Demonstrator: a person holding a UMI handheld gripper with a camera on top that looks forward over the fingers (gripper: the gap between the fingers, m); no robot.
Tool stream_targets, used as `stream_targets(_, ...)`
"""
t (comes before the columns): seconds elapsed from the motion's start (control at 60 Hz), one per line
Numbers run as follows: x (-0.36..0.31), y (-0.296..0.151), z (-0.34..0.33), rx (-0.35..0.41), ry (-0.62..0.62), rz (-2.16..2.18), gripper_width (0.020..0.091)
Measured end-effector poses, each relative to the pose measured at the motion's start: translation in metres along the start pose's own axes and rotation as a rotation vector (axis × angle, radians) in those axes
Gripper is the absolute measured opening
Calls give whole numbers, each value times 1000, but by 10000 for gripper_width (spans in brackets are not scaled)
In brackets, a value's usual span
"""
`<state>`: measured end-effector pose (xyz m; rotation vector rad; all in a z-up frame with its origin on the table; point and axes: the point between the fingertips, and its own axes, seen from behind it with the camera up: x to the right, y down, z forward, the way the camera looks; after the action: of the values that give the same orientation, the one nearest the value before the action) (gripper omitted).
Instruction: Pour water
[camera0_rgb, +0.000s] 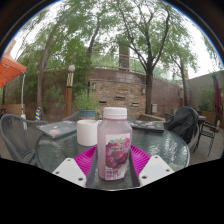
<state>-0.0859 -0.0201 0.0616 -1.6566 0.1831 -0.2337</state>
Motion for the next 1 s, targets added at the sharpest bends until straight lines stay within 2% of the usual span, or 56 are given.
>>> stream_targets(0.117,-6,0,-6,34,9,42,528)
stream_targets(0.167,-1,-2,-2,41,9,57,492)
stream_targets(0.2,-1,-2,-2,38,7,59,460)
stream_targets(0.283,-5,1,-3,0,-11,20,441)
stream_targets(0.3,-5,-1,-2,-4,-14,1,415)
stream_targets(0.35,8,-6,8,-2,-1,-82,416)
stream_targets(0.5,45,-82,48,59,101,-556,415)
stream_targets(0.583,50,-130,88,91,133,-885,414)
stream_targets(0.65,37,-151,113,115,158,-1215,414)
stream_targets(0.833,-18,-157,164,209,163,-2103,412)
stream_targets(0.933,-26,-153,179,244,173,-2351,413)
stream_targets(0.95,-29,-153,186,238,136,-2384,412)
stream_targets(1.0,-30,-153,187,252,138,-2443,416)
